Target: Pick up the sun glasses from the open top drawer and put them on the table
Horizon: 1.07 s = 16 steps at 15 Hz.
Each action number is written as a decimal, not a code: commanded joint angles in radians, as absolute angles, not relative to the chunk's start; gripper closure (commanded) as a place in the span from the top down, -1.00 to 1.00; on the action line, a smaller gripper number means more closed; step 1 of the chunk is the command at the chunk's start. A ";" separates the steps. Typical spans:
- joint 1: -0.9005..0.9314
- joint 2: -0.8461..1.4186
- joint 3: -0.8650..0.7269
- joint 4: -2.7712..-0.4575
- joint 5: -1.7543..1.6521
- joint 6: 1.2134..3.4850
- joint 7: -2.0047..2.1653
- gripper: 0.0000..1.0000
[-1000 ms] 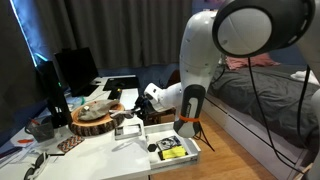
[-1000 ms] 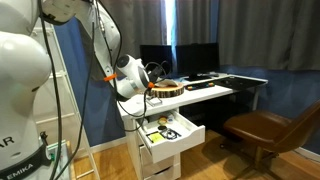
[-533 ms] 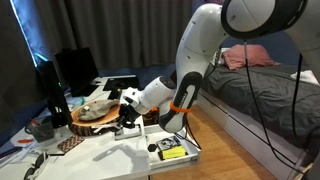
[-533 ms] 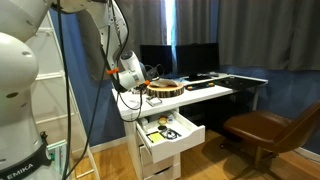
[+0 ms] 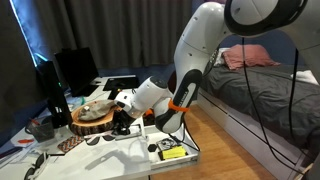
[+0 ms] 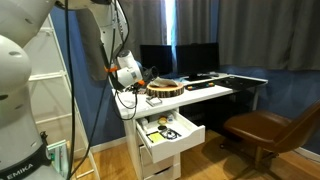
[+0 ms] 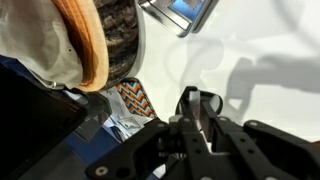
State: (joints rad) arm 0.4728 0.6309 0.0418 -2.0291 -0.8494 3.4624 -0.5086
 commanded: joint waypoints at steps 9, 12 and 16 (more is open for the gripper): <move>0.283 0.749 0.379 -1.892 -0.820 3.196 -0.493 -0.93; 0.248 0.778 0.440 -1.839 -0.762 3.079 -0.500 -0.93; 0.210 0.825 0.503 -1.765 -0.676 2.937 -0.520 -0.93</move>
State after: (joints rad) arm 0.2415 0.7727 0.4470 -1.8365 -0.7337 3.0297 -0.4931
